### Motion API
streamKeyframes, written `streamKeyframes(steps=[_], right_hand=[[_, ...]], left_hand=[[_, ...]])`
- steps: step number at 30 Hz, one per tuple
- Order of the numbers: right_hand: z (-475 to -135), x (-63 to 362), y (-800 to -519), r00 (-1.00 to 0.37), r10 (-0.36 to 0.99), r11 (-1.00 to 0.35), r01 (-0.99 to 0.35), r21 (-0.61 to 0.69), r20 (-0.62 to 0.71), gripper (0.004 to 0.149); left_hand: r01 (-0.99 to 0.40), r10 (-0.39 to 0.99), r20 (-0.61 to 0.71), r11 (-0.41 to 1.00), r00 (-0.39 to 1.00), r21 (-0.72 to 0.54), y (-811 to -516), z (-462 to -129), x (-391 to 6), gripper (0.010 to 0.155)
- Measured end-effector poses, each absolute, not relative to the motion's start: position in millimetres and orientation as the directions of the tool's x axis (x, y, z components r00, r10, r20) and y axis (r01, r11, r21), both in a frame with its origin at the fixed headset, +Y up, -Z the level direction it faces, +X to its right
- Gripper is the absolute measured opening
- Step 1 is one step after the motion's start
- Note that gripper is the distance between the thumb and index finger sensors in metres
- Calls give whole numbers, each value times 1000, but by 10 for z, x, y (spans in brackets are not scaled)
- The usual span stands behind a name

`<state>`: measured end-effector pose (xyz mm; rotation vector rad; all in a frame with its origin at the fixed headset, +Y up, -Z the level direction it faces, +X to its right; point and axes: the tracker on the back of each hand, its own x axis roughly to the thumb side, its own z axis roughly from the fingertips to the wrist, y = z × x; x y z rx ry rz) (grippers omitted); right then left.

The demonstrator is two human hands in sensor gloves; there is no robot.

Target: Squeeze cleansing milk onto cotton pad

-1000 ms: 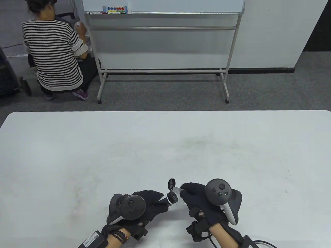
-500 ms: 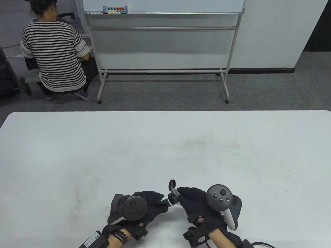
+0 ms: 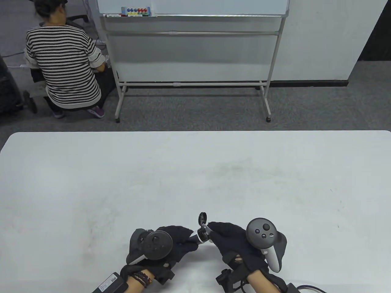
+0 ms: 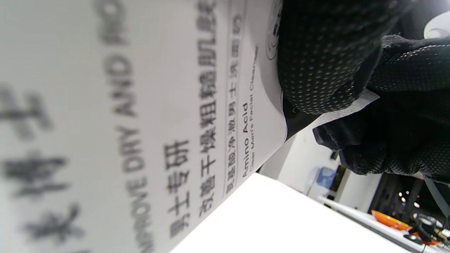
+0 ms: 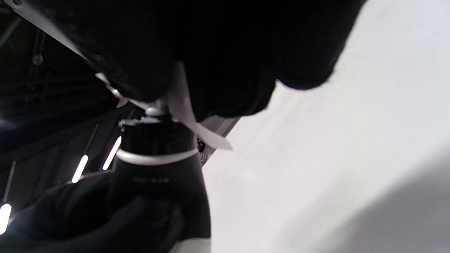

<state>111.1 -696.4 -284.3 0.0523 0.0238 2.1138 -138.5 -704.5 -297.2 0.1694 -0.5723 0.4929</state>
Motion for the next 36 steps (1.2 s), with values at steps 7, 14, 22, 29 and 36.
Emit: streamKeyframes(steps=[7, 14, 22, 29, 36], right_hand=[[-2891, 1111, -6982, -455, 885, -464, -879, 109, 98, 39], [-3036, 1224, -7072, -200, 979, -203, -907, 370, 47, 39], [-3080, 1314, -7100, -24, 997, 8, -904, 426, -68, 40], [-3104, 1342, -7156, -72, 993, -29, -916, 400, -91, 41], [-3095, 1317, -7189, -149, 986, -109, -916, 386, -75, 41]], left_hand=[[-516, 431, 547, 857, 717, 1, -7058, -2996, -1455, 49], [-643, 620, 457, 755, 638, -127, -7142, -3087, -1572, 53], [-775, 804, 357, 575, 476, -263, -7277, -3226, -1685, 68], [-793, 884, 301, 457, 357, -402, -7325, -3288, -1704, 93], [-785, 872, 327, 476, 364, -396, -7263, -3309, -1766, 88]])
